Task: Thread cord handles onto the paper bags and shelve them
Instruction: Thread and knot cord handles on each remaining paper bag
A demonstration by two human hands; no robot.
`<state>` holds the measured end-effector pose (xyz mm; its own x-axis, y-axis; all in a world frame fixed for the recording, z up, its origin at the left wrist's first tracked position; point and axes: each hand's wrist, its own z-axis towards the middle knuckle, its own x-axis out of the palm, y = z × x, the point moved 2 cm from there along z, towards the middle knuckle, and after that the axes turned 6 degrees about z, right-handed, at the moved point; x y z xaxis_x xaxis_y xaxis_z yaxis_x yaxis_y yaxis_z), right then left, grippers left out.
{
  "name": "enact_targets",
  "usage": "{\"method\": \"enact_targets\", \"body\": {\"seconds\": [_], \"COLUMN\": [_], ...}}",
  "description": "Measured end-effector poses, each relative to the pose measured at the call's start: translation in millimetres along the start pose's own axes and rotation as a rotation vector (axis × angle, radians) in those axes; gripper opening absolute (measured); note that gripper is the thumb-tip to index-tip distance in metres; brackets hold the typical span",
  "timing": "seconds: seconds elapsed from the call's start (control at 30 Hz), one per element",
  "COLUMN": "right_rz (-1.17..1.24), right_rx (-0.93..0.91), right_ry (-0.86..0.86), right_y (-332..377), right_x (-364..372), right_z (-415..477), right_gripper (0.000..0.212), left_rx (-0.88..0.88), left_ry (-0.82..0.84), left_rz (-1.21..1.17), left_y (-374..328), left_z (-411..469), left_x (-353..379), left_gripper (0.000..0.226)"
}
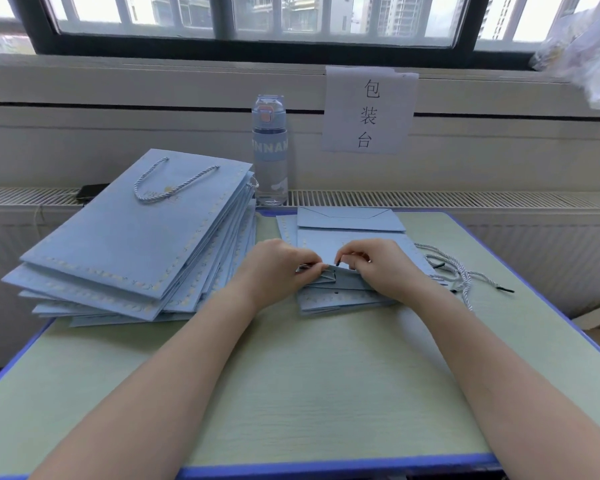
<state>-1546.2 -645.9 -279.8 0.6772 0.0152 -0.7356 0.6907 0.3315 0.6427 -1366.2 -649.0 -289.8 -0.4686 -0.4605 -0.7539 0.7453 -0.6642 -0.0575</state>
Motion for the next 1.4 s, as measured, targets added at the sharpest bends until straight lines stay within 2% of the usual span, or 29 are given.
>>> {"method": "enact_targets", "body": {"seconds": [0.3, 0.6, 0.77, 0.97, 1.13, 1.27, 1.33, 1.4], "right_rz": [0.045, -0.006, -0.056, 0.001, -0.016, 0.025, 0.003, -0.074], "right_rx": [-0.025, -0.036, -0.027, -0.011, -0.011, 0.045, -0.01, -0.184], "right_ry": [-0.063, -0.02, 0.028, 0.005, 0.048, 0.108, 0.067, -0.128], "right_y": [-1.8, -2.6, -1.5, -2.5, 1.6, 4.8, 6.2, 11.0], "right_x": [2.3, 3.0, 0.1, 1.2, -3.2, -8.2, -7.4, -7.3], "right_z": [-0.1, 1.9, 1.8, 2.2, 0.7, -0.1, -0.2, -1.8], "right_gripper": [0.01, 0.013, 0.017, 0.013, 0.027, 0.037, 0.033, 0.026], "left_rx": [-0.005, 0.011, 0.006, 0.001, -0.018, -0.128, -0.186, -0.257], "left_ry": [0.005, 0.003, 0.07, 0.104, 0.035, -0.016, -0.035, -0.08], "left_rz": [-0.028, -0.057, -0.071, -0.088, -0.065, -0.117, -0.16, -0.181], "left_y": [-0.7, -2.2, -3.0, -3.6, -5.9, -4.0, -3.1, -2.1], "left_z": [-0.6, -0.4, -0.1, -0.7, 0.6, -0.2, -0.1, 0.7], "left_x": [3.8, 1.9, 2.7, 1.0, 0.8, 1.3, 0.7, -2.3], "left_gripper": [0.021, 0.023, 0.025, 0.025, 0.031, 0.04, 0.043, 0.04]}}
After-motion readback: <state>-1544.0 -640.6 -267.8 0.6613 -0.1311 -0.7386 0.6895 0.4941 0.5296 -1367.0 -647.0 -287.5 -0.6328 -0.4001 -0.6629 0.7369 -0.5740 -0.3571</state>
